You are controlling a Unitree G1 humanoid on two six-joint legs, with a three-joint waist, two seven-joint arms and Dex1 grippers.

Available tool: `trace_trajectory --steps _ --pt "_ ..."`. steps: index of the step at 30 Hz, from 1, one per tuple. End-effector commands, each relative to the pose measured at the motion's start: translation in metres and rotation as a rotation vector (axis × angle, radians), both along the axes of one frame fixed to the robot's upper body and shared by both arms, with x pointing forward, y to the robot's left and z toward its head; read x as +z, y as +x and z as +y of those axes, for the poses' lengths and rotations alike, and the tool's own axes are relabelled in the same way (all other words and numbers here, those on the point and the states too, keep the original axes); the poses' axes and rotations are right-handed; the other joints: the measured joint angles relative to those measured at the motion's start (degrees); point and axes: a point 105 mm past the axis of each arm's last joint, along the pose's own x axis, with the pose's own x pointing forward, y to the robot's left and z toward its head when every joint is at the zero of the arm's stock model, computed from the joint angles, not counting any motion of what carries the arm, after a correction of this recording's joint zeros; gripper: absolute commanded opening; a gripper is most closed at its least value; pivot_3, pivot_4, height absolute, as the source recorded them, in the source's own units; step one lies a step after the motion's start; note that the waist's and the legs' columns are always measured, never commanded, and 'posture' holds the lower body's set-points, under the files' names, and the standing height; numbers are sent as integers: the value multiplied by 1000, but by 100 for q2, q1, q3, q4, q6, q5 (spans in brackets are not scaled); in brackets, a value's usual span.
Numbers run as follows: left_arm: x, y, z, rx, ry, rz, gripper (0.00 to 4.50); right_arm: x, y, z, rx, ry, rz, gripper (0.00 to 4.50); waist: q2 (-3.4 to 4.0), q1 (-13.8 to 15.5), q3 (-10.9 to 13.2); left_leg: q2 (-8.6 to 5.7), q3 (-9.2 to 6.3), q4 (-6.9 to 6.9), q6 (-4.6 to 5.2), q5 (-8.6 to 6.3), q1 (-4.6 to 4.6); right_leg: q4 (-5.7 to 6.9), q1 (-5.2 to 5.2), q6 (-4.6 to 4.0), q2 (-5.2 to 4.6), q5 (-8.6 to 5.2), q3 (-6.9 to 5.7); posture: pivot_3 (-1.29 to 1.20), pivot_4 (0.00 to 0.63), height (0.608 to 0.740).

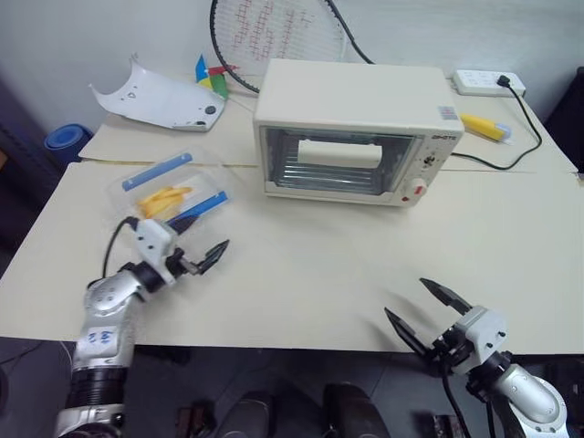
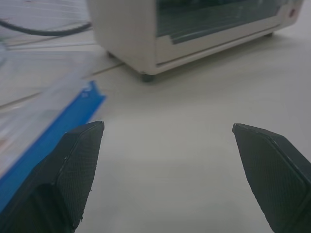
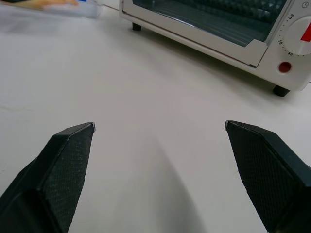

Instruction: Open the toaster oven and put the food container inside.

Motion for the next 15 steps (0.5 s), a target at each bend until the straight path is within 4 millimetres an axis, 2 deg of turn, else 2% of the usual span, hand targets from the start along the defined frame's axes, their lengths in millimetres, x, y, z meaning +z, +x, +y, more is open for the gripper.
trace_trajectory --steps 1,4,7,11,15 --pt "10 -5 0 -29 11 -31 4500 13 8 -2 -7 45 -43 4483 0 -32 0 2 0 -1 -1 0 -1 0 -2 0 1 0 -2 0 150 740" --pt "21 -9 6 -51 11 -33 4500 42 27 0 21 116 -72 4483 0 -78 0 2 0 3 -3 2 -1 0 0 -1 1 0 -1 0 150 740" --pt "40 -20 9 -155 -79 1 4500 74 45 10 102 152 -91 4483 2 -69 1 3 0 8 -2 4 -3 4 0 -1 -1 0 1 0 150 740" --pt "60 -25 6 -218 -83 1 4500 101 70 15 133 148 -83 4483 3 -43 2 4 -9 4 -3 4 -6 0 -1 -3 -1 -1 -4 0 150 740" --pt "78 -27 -5 -274 -125 -28 4500 126 96 29 155 136 -103 4483 4 -42 3 -5 -20 8 0 4 -17 -12 -2 -3 -7 -1 -14 0 150 740"
